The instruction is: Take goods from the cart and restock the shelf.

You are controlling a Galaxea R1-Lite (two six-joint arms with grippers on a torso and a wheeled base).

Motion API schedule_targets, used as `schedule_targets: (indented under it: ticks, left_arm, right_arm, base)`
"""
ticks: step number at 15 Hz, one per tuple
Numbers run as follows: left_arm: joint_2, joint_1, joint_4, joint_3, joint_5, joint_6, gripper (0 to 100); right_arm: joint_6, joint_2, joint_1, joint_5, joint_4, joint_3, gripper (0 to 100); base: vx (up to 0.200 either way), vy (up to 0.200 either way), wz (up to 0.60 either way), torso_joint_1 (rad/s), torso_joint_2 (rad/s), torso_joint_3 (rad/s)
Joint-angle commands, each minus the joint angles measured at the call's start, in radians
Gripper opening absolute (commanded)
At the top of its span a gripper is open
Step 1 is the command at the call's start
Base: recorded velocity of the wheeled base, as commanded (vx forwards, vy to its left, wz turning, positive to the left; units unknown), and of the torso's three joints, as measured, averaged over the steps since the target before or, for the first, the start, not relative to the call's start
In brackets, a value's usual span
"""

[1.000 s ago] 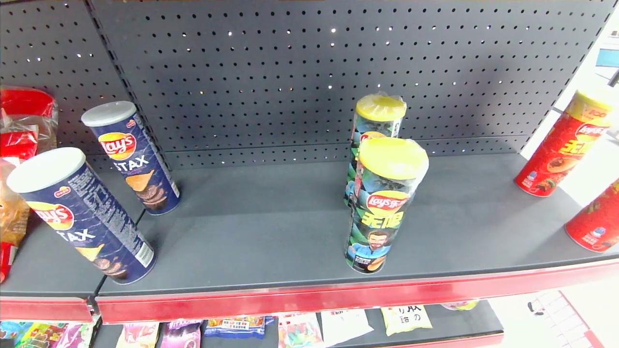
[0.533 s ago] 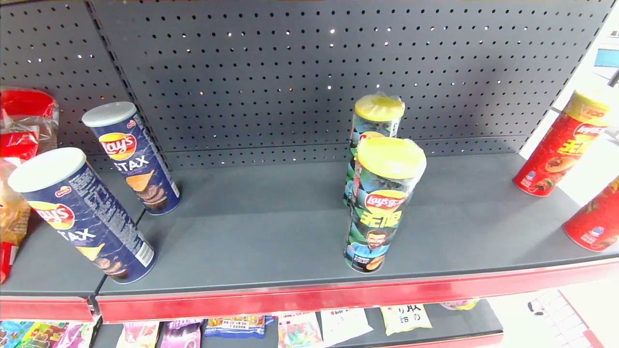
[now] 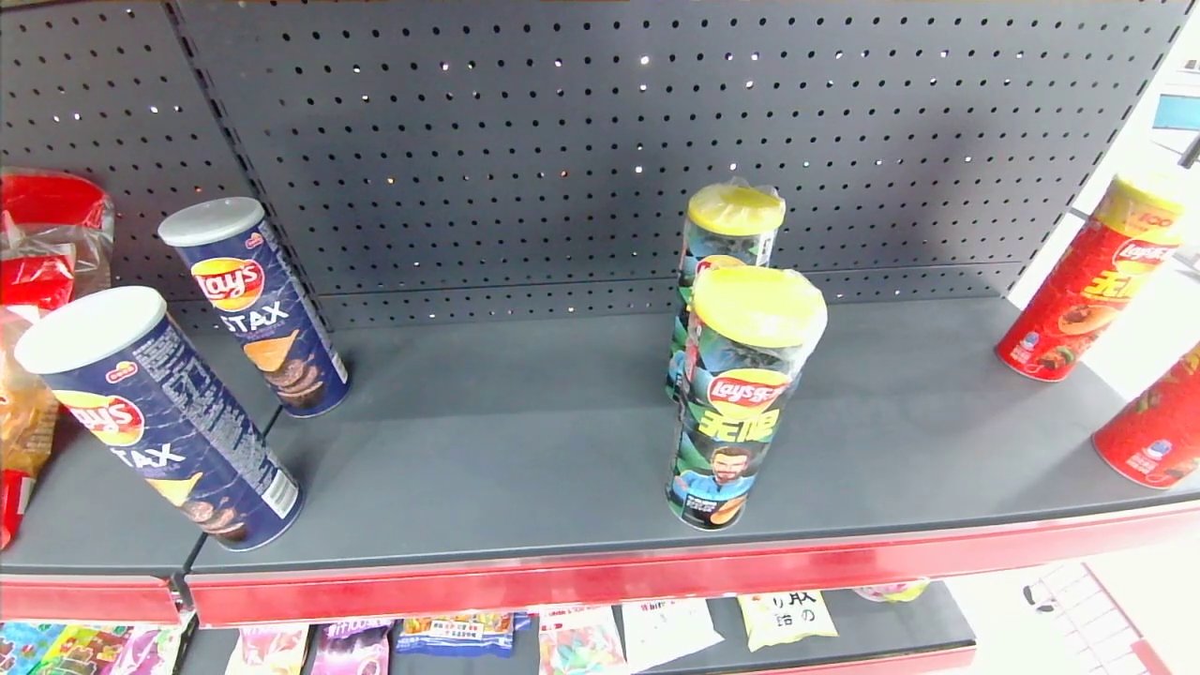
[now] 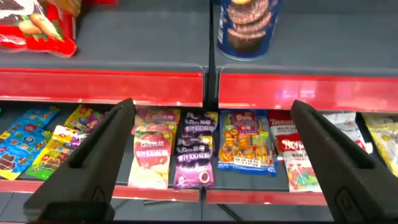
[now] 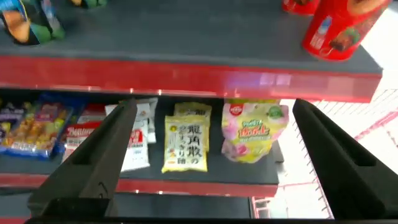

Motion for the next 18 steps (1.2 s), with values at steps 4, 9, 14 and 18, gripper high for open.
schedule_targets:
  ticks: [4, 9, 14, 18]
  left_arm:
    - [0.005, 0.0, -0.001, 0.005, -0.001, 0.004, 100]
    - [0.005, 0.0, -0.001, 0.005, -0.002, 0.006, 100]
    - [0.005, 0.0, -0.001, 0.005, -0.002, 0.006, 100]
    - [0.005, 0.0, -0.001, 0.005, -0.002, 0.006, 100]
  right_arm:
    - [0.08, 0.042, -0.053, -0.102, 0.01, 0.012, 100]
    - [0.053, -0.001, 0.001, -0.093, 0.051, 0.016, 100]
    - [0.057, -0.099, 0.07, -0.099, 0.051, 0.016, 100]
    - [0.053, -0.097, 0.07, -0.14, 0.051, 0.016, 100]
  base:
    - [0.0, 0.0, 0.0, 0.0, 0.0, 0.0]
    - [0.0, 0.0, 0.0, 0.0, 0.0, 0.0]
    - [0.0, 0.0, 0.0, 0.0, 0.0, 0.0]
    - [0.0, 0.0, 0.0, 0.0, 0.0, 0.0]
